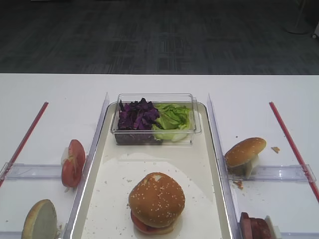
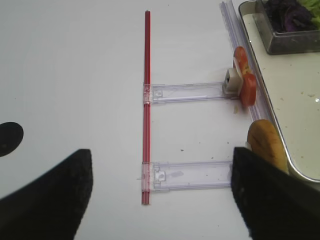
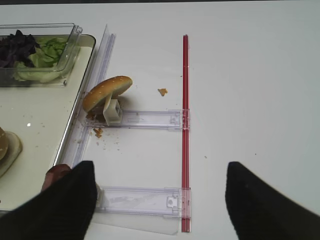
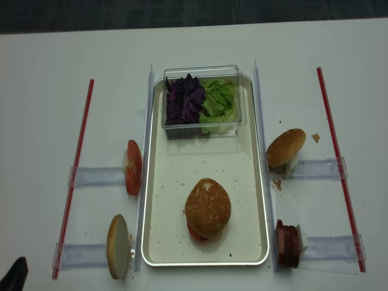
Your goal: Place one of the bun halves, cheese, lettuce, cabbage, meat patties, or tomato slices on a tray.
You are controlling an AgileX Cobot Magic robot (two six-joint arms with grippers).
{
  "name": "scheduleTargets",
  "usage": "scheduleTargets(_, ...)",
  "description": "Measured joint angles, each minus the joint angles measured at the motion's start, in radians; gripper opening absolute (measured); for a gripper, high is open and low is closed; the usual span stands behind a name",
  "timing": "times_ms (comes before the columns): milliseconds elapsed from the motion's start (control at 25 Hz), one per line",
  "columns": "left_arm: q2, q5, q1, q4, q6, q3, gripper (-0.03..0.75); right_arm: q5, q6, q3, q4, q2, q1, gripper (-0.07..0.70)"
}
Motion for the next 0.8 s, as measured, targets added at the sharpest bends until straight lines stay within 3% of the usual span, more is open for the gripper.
scheduleTargets(800, 0.0, 0.0, 0.0, 0.0, 0.0, 0.0, 0.526, 0.0, 0.0, 0.0, 0.0, 0.0, 0.0, 0.421)
